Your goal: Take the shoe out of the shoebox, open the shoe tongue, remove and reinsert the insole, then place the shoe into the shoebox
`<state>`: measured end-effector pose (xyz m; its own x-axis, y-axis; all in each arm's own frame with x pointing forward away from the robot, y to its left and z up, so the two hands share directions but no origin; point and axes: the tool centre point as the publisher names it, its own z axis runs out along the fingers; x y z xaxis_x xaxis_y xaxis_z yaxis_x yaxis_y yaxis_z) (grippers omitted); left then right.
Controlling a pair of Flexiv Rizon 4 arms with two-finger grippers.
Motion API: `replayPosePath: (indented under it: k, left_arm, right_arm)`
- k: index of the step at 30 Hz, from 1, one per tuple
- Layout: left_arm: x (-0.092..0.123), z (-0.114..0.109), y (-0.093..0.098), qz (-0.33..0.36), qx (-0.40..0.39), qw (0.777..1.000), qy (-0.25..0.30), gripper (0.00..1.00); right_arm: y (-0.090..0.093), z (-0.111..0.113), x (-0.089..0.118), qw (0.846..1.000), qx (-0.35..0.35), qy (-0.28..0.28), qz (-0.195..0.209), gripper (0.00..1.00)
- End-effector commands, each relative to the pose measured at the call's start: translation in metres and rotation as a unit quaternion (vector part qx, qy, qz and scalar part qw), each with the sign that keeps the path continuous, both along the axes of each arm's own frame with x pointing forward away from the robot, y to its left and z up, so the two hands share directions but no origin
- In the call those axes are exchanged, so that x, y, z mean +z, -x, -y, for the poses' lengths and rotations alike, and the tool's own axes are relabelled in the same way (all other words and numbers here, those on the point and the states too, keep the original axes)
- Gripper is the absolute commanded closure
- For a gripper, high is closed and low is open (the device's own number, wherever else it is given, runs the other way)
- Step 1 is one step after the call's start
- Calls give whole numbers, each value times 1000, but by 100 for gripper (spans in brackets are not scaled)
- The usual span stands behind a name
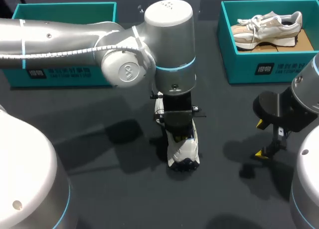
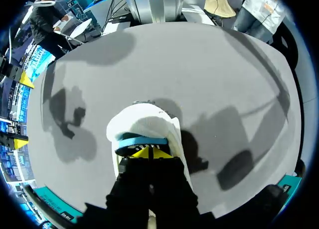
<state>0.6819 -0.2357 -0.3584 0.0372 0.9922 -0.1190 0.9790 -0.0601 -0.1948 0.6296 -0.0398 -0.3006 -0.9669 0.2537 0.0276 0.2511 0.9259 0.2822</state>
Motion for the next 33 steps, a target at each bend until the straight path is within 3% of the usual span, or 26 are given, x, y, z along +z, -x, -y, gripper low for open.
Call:
replayPosePath:
  k: [1,10,15,23,28,33]
  left_arm:
    - [-22,13,6,5,8,999,-32,100]
    - [-80,2,-11,7,40,997,-73,100]
    - [-87,-9,-30,40,61,995,-67,100]
    - [-68,-20,-57,72,87,992,-55,100]
    - [-30,-20,-39,4,75,997,-26,100]
    - [3,-12,-27,-19,65,998,-1,100]
  right_arm:
    - [3,1,0,1000,0,0,2,0]
    - [3,1,0,1000,0,0,2,0]
    - [3,1,0,1000,0,0,2,0]
    - [3,1,0,1000,0,0,2,0]
    - [3,1,0,1000,0,0,2,0]
    - [3,1,0,1000,0,0,2,0]
